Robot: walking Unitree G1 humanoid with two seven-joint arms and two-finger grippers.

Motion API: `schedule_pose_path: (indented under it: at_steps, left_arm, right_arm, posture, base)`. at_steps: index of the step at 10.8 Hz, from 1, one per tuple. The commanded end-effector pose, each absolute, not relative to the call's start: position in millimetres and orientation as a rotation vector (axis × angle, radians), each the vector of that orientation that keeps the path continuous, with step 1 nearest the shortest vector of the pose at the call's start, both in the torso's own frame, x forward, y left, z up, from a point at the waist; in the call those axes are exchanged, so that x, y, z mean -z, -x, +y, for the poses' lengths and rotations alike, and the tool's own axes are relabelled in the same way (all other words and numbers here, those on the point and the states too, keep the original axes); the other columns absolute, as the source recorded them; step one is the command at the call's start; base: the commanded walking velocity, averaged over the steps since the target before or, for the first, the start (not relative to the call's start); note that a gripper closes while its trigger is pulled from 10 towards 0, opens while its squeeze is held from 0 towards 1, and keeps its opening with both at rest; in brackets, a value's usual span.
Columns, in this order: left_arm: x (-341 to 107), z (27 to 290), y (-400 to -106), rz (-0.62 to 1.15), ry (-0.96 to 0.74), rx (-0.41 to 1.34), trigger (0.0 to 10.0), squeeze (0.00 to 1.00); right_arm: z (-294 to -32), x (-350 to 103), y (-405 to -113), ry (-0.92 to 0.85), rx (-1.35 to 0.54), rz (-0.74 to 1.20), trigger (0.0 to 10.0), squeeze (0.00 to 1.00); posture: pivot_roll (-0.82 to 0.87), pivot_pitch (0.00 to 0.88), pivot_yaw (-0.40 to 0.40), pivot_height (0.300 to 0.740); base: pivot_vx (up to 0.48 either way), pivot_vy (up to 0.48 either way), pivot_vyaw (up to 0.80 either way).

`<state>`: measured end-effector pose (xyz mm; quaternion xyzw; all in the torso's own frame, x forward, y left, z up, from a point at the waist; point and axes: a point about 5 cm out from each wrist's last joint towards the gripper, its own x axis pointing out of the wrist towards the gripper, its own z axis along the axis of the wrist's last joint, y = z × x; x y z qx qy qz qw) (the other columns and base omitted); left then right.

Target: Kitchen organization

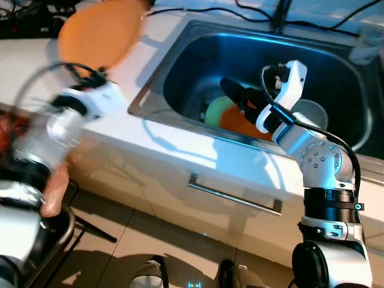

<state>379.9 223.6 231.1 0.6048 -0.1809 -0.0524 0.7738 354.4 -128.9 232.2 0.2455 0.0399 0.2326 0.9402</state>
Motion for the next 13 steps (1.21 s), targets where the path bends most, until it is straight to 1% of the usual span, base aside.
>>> schedule_pose_path:
  at_steps: [1,3,4,6,7,8,10,13]
  left_arm:
    - [-208,206,-373,-0.432,-1.335,0.192,0.0,0.0]
    - [-204,182,-360,-0.594,-1.298,0.174,0.0,0.0]
    - [-200,171,-355,-0.63,-1.272,0.185,0.0,0.0]
    - [-190,151,-347,-0.66,-1.243,0.211,0.0,0.0]
    - [-185,143,-343,-0.672,-1.239,0.225,0.0,0.0]
    - [-183,139,-342,-0.683,-1.236,0.229,0.0,0.0]
    - [-182,127,-342,-0.689,-1.22,0.235,0.0,0.0]
    - [-185,119,-344,-0.701,-1.212,0.233,0.0,0.0]
  right_arm:
    - [-128,-235,-354,-0.523,-0.486,0.069,10.0,0.0]
    - [-125,-242,-354,-0.564,-0.514,0.044,10.0,0.0]
    - [-122,-244,-354,-0.55,-0.536,0.036,10.0,1.0]
    - [-120,-250,-355,-0.552,-0.548,0.012,10.0,1.0]
    - [-120,-256,-357,-0.589,-0.545,-0.013,10.0,0.62]
    - [-120,-260,-359,-0.621,-0.545,-0.035,10.0,0.0]
    - [-110,-282,-363,-0.701,-0.603,-0.136,10.0,0.0]
    - [-98,-286,-366,-0.684,-0.637,-0.128,10.0,0.0]
  posture:
    - [0.07,0.225,-0.008,0.74]
    - [0.07,0.227,-0.012,0.74]
    - [0.06,0.227,-0.017,0.74]
    - [0.06,0.229,-0.03,0.74]
    - [0.06,0.226,-0.032,0.74]
    - [0.06,0.224,-0.033,0.74]
    - [0.06,0.221,-0.039,0.74]
    - [0.05,0.223,-0.045,0.74]
  base:
    - [0.0,0.0,0.0]
    - [0.0,0.0,0.0]
    - [0.0,0.0,0.0]
    - [0.0,0.0,0.0]
    - [0.0,0.0,0.0]
    - [0.0,0.0,0.0]
    - [0.0,0.0,0.0]
    - [0.0,0.0,0.0]
